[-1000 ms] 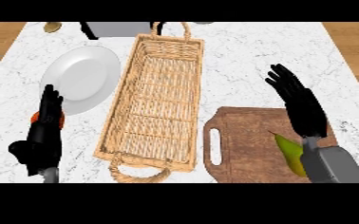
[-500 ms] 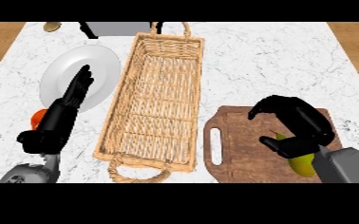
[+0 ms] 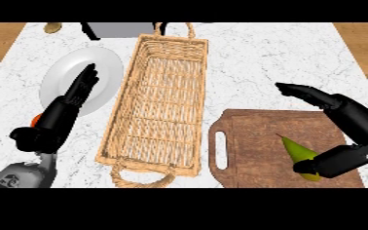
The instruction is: Pick the pear from the cutting board and place it in the basket
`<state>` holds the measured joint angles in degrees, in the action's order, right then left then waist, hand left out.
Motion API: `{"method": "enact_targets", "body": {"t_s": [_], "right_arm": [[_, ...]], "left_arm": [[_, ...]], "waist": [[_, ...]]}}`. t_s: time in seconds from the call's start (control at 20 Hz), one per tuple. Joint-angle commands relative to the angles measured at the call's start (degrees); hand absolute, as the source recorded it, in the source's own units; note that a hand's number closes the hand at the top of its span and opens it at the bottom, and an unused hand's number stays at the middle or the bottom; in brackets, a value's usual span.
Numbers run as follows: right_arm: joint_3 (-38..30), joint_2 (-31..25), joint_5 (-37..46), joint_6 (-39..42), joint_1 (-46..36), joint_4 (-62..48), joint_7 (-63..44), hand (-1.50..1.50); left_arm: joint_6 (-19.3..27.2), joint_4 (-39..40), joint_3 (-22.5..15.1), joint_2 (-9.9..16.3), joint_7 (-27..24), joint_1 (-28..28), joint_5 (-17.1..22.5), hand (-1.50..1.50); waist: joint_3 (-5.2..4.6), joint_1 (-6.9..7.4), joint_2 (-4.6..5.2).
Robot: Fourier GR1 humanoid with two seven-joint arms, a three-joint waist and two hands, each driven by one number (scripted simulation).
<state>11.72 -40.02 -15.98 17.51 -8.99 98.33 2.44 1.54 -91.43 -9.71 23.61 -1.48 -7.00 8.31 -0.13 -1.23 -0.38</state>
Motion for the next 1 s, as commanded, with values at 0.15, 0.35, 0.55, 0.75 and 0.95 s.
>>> {"method": "enact_targets", "body": {"t_s": [0.15,0.35,0.55,0.75,0.95], "right_arm": [[-5.7,-17.9,6.6,7.3,-9.8,0.7,-9.9,-1.5],[-3.6,-25.4,2.2,22.5,-10.2,-0.9,-10.0,-1.5],[-4.1,-28.5,-1.7,33.1,-12.9,-4.2,-9.2,-1.5],[-5.1,-26.4,0.0,40.6,-17.8,-13.9,-7.3,-1.5],[-9.6,-24.7,6.4,43.5,-15.6,-15.6,-2.8,-1.5]], "left_arm": [[-0.7,0.8,-0.1,-0.3,1.5,-3.2,-0.5,0.0],[-0.7,0.8,-0.8,-1.4,1.1,-2.6,-0.7,0.0],[-2.4,-0.9,1.1,-0.1,2.4,-3.1,0.6,0.0],[-2.3,0.2,0.3,-2.1,1.7,-2.8,-1.3,0.0],[-5.0,1.8,2.4,-2.1,-0.7,-1.6,-1.0,0.0]], "waist": [[-0.07,1.31,0.43],[-0.01,1.61,0.5],[0.08,1.83,0.42],[0.13,2.33,0.64],[0.14,1.73,0.51]]}}
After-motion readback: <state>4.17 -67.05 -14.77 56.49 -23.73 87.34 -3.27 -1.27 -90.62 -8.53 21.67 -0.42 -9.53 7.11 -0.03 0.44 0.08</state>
